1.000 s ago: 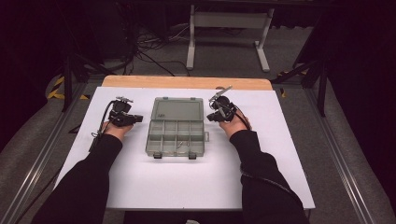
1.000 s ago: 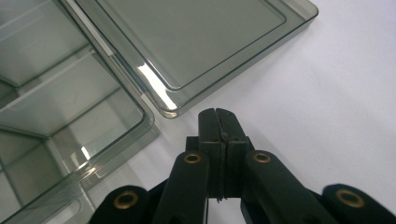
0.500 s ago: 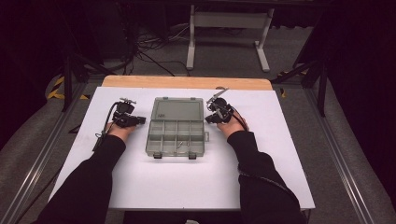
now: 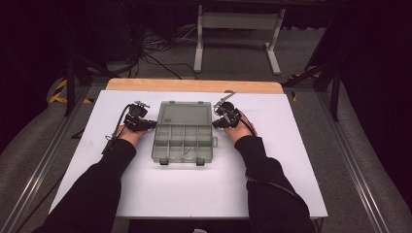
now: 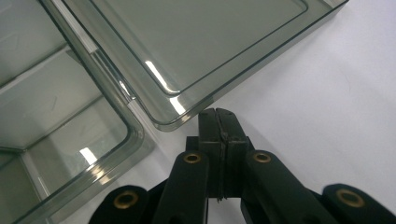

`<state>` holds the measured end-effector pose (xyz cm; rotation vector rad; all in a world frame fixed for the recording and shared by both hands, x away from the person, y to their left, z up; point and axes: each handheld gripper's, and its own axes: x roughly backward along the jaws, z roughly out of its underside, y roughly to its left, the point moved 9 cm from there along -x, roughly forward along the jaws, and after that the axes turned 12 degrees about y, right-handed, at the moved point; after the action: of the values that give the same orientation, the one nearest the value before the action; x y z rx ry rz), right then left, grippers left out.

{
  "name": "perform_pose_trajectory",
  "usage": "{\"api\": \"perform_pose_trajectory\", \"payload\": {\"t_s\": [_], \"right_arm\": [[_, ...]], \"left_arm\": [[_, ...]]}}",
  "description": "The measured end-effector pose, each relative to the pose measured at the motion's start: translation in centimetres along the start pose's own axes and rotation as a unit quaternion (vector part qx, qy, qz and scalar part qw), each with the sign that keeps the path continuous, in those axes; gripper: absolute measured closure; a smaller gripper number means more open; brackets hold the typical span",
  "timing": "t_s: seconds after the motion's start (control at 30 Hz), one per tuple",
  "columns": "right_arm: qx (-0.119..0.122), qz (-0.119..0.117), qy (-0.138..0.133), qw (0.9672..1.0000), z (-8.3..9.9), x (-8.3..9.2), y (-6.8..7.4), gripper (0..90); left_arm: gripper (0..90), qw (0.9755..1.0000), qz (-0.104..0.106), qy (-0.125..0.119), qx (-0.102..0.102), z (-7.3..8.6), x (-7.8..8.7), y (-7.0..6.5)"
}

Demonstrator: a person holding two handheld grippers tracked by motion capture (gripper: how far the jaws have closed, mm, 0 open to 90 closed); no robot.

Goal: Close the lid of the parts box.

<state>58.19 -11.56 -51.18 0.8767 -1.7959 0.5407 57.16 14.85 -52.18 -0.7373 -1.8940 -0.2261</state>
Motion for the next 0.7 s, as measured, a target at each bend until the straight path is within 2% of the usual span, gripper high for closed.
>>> {"api": "perform_pose_trajectory", "payload": {"t_s": [0.53,0.67,0.7], "right_arm": [[-0.003,-0.003,-0.003,1.0000,-0.38,-0.21,-0.14,90.0],[-0.005,0.001,-0.006,1.0000,-0.48,-0.26,-0.17,90.0],[-0.004,0.002,-0.006,1.0000,-0.54,-0.28,-0.21,90.0]], "left_arm": [[89.7,0.9999,0.008,-0.009,0.004,-0.48,-0.30,0.10],[89.7,0.9999,0.007,0.010,0.001,-0.76,-0.30,0.12],[89.7,0.9999,0.000,0.013,-0.003,-0.91,-0.34,0.08]]}}
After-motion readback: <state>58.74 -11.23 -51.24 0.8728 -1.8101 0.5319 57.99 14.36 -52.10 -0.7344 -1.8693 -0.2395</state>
